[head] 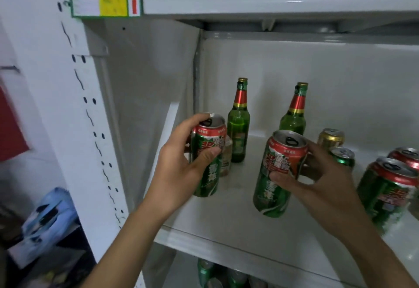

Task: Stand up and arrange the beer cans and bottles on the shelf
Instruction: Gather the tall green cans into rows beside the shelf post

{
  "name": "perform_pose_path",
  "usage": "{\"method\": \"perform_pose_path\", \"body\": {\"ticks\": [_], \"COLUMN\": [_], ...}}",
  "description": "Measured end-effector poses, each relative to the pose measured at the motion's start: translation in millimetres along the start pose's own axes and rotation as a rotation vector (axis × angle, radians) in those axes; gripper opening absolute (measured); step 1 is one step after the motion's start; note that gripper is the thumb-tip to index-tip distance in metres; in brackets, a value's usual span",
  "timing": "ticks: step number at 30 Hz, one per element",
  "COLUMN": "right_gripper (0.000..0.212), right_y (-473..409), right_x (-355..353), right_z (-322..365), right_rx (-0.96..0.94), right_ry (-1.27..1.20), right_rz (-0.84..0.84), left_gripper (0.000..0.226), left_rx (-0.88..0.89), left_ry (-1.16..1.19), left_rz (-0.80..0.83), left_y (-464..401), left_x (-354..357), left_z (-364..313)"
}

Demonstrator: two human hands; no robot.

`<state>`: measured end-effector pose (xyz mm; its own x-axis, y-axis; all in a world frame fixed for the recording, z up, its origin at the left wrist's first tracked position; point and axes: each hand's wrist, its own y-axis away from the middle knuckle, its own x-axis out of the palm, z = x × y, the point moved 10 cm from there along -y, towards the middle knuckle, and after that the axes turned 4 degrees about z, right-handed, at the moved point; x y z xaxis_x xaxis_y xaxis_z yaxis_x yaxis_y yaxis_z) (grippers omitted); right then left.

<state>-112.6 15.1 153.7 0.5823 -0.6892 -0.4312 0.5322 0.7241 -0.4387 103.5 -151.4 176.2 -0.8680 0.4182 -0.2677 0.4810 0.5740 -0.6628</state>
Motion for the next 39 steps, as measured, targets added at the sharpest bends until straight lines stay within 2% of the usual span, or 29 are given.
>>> {"method": "perform_pose_path", "body": {"ticks": [5,11,14,19,24,32,39], "right_gripper": [0.102,0.104,0.102,0.091,0.071,0.069,0.074], "right_y": [1,5,8,9,9,3,-3], "right_x": [24,53,71,101,114,130,140], "right_z": [10,22,25,22,17,11,12], "right_rx": [0.039,0.068,0.078,0.069,0.06,0.029,0.007], "right_ry": [0.026,0.031,0.039,0.018,0.019,0.053,0.012], "right_rz": [-0.039,-0.118,-0.101,-0.062,-0.044,-0.026,-0.008], "left_gripper": [0.058,0.062,0.068,0.066,0.06,0.066,0.057], "left_rx": [0.052,0.041,0.0,-0.071,-0.136,-0.046,-0.035], "left_ry": [-0.023,0.062,0.106,0.143,0.17,0.037,0.064], "left_rz": [-0.02,0.013,0.027,0.034,0.059,0.12,0.184], "left_y": [3,8,14,17,15,17,11], "left_x": [-31,-48,-46,-45,-41,-35,-30], "left_z": [18,49,61,79,93,90,93]}}
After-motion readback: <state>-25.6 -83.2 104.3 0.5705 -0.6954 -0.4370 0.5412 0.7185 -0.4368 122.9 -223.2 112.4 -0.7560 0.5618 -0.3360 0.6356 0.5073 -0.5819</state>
